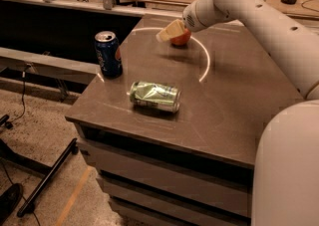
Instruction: Move apple near pepsi can
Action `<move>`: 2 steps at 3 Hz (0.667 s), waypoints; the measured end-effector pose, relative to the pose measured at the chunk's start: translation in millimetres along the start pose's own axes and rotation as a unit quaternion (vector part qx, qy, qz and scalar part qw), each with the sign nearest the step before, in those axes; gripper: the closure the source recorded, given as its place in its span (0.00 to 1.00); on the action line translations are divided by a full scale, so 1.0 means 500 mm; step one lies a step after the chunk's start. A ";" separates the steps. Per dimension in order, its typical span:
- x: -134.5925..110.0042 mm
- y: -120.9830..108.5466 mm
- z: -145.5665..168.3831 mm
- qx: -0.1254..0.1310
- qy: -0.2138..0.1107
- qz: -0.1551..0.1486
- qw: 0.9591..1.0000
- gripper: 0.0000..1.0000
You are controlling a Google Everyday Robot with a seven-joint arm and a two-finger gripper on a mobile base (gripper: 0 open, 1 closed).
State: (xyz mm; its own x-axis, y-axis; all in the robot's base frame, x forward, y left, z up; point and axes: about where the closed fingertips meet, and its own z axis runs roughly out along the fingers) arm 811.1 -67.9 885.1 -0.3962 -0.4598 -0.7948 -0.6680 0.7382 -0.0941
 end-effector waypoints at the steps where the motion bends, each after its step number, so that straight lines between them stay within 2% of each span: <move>1: 0.005 0.001 0.019 -0.003 -0.007 0.004 1.000 0.31; 2: 0.008 0.009 0.038 -0.010 -0.011 0.003 1.000 0.60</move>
Offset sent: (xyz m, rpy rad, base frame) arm 0.0081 0.0134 -0.0147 0.0350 -0.0156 0.0270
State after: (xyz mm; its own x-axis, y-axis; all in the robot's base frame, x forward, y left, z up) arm 818.3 -57.2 870.0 -0.3868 -0.4437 -0.8084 -0.6785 0.7307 -0.0764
